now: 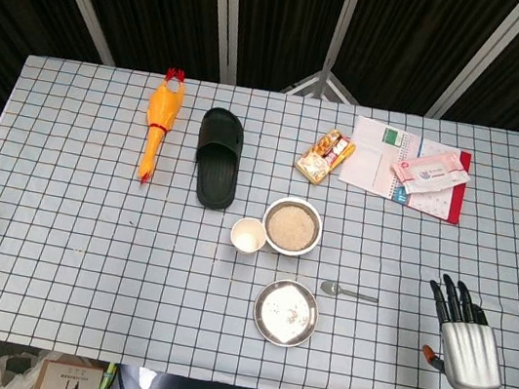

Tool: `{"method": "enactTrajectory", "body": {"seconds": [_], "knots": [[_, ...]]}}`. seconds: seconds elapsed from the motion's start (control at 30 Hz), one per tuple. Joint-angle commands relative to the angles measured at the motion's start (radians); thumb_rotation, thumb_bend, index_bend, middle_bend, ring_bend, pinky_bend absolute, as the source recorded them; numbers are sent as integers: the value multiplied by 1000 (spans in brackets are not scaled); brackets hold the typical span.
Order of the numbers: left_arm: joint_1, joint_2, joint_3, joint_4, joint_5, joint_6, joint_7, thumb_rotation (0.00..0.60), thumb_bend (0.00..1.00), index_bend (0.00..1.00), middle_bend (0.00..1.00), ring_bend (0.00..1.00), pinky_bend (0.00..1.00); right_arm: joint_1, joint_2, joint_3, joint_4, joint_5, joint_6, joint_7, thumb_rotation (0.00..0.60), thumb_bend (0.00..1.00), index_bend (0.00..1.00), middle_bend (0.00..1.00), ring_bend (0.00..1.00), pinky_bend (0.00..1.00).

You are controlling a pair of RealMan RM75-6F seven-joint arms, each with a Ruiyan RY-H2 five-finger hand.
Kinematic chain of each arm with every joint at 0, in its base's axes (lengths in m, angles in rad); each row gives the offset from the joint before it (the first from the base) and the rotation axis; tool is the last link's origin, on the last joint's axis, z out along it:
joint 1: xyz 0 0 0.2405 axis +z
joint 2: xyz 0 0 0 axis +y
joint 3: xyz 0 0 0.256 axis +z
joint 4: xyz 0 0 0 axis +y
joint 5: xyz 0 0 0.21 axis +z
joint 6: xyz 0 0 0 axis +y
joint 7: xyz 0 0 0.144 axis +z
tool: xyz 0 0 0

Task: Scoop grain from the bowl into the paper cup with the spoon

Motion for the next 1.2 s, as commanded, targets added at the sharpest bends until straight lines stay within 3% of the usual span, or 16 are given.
{"method": "enactTrajectory", "body": {"seconds": [0.03, 0.33, 0.47, 0.53, 0.6, 0.73, 0.8, 0.93, 1.2], "knots": [[0, 0, 0, 0, 0, 0, 0, 600, 0, 0, 0, 0, 0, 0, 0, 0, 0, -1, 1, 0, 600, 194, 0, 0, 0, 278], [4, 1, 3, 0, 9, 10, -1, 600, 0, 0, 0, 0, 0, -2, 0, -3, -1, -19, 12, 8, 600, 194, 0, 0, 2, 288], [2, 2, 2, -2, 8, 6, -7, 600, 0, 0, 0, 0, 0, 2, -13, 7, -2, -43, 34, 32, 600, 195, 0, 6, 125, 483], [1, 3, 3, -3, 9, 3, -10, 600, 0, 0, 0, 0, 0, 7, -24, 16, -3, -49, 42, 52, 600, 194, 0, 71, 253, 595], [1, 6, 5, -5, 12, 2, -15, 600, 0, 0, 0, 0, 0, 15, -36, 24, -12, -38, 32, 87, 600, 195, 0, 241, 465, 723], [4, 12, 12, -6, 30, 10, -25, 600, 0, 0, 0, 0, 0, 33, -43, 33, -92, 79, -70, 169, 600, 194, 7, 552, 772, 939], [4, 13, 12, -4, 30, 9, -29, 600, 0, 0, 0, 0, 0, 48, -39, 40, -121, 134, -122, 174, 600, 194, 99, 687, 891, 995], [-2, 13, 8, -4, 29, 2, -31, 600, 0, 0, 0, 0, 0, 81, -48, 54, -107, 174, -164, 87, 600, 196, 272, 797, 969, 1000], [-2, 9, 11, -4, 41, 9, -18, 600, 0, 0, 0, 0, 0, 130, -160, 61, -35, 235, -193, -133, 600, 271, 449, 828, 985, 1000]]}}
